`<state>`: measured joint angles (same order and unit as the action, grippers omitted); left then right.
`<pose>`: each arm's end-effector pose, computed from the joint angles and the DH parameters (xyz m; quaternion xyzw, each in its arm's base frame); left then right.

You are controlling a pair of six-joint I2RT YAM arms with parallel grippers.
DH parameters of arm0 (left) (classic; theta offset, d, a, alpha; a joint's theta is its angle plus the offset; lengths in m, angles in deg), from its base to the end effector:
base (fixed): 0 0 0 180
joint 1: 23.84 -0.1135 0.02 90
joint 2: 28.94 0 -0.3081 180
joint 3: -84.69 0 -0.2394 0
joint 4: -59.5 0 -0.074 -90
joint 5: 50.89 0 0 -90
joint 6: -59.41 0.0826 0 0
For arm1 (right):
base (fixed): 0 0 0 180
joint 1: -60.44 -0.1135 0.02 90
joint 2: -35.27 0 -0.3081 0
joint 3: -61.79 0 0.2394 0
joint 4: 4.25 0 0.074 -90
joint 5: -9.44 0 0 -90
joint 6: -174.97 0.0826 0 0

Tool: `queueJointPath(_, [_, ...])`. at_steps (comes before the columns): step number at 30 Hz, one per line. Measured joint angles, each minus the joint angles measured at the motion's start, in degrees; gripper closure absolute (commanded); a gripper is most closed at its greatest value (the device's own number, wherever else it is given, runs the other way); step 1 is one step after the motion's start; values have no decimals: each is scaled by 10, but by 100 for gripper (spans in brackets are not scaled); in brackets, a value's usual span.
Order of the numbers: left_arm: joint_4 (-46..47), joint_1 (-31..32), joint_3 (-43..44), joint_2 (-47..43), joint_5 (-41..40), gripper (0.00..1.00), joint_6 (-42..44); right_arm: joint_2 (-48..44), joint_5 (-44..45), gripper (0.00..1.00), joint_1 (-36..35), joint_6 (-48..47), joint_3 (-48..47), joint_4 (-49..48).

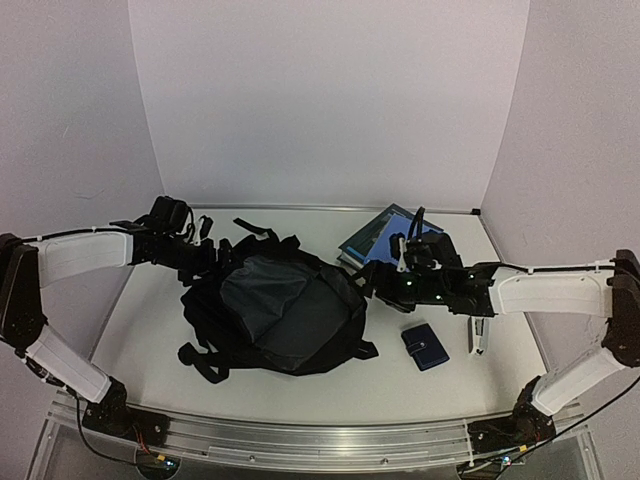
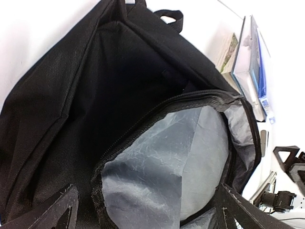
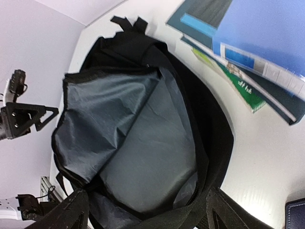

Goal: Pack the student bag
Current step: Pick up the files from the center of the board.

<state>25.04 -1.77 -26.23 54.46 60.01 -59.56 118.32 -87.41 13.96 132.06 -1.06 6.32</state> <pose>0.2819 -0.1461 0.2466 0.0083 0.9226 -0.3023 0.2393 0.2280 0.2544 0.2569 -0.0249 0.8680 0.3951 0.2999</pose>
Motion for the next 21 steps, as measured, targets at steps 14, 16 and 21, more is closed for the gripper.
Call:
queueJointPath(14, [-2,0,-1,-136,-33,0,-35,-61,-53,5,230,-45,10,21])
queueJointPath(16, [2,0,-5,-147,-32,0,-47,-56,-73,5,272,-54,17,22])
queueJointPath(21, [11,0,-25,-151,-27,0,-75,-16,-122,16,321,-61,35,1])
